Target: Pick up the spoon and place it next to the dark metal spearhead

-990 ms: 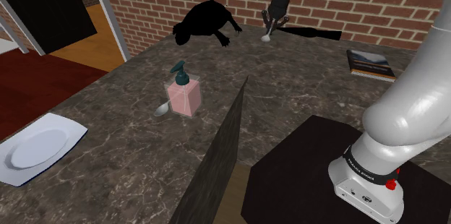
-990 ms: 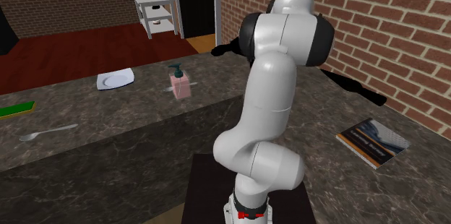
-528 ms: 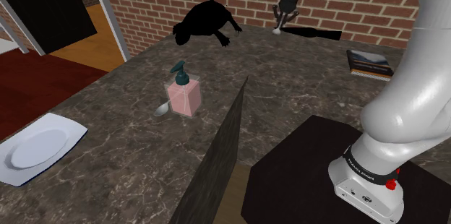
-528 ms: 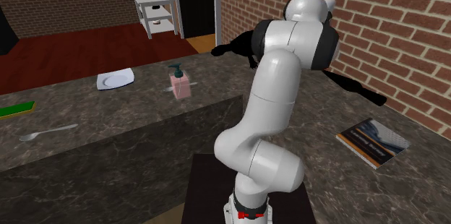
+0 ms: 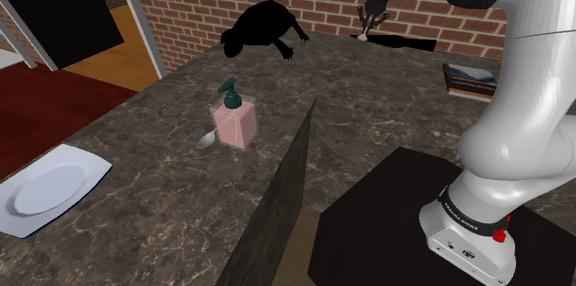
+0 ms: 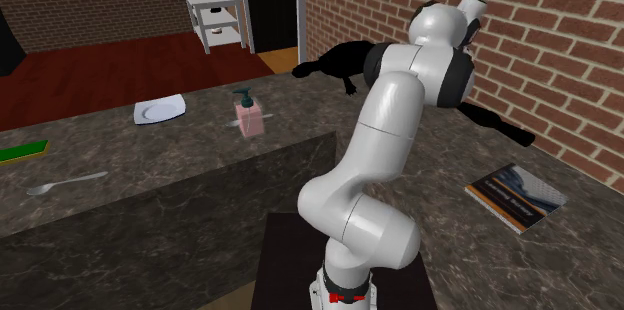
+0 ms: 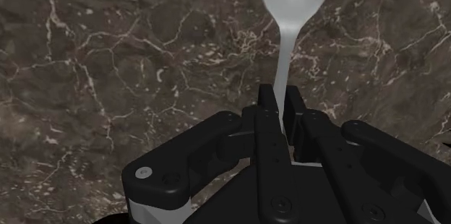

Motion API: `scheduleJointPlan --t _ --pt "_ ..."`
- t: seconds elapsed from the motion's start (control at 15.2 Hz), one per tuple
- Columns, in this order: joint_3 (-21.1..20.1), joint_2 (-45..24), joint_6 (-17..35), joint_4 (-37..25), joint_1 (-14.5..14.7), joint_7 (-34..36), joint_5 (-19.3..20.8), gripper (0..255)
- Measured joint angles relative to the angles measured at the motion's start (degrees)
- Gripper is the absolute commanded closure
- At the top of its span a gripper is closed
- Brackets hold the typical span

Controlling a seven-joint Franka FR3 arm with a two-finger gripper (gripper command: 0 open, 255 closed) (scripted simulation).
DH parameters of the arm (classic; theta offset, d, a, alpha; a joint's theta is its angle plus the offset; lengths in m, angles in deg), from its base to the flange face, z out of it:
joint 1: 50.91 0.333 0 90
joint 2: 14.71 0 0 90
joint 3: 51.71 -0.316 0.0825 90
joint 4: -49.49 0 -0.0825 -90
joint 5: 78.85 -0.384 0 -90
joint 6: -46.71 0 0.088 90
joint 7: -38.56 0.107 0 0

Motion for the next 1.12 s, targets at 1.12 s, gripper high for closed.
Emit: scheduleJointPlan --t 1.12 --pt "-0.2 -2.5 11.4 9.2 0.2 -2.5 -0.7 255"
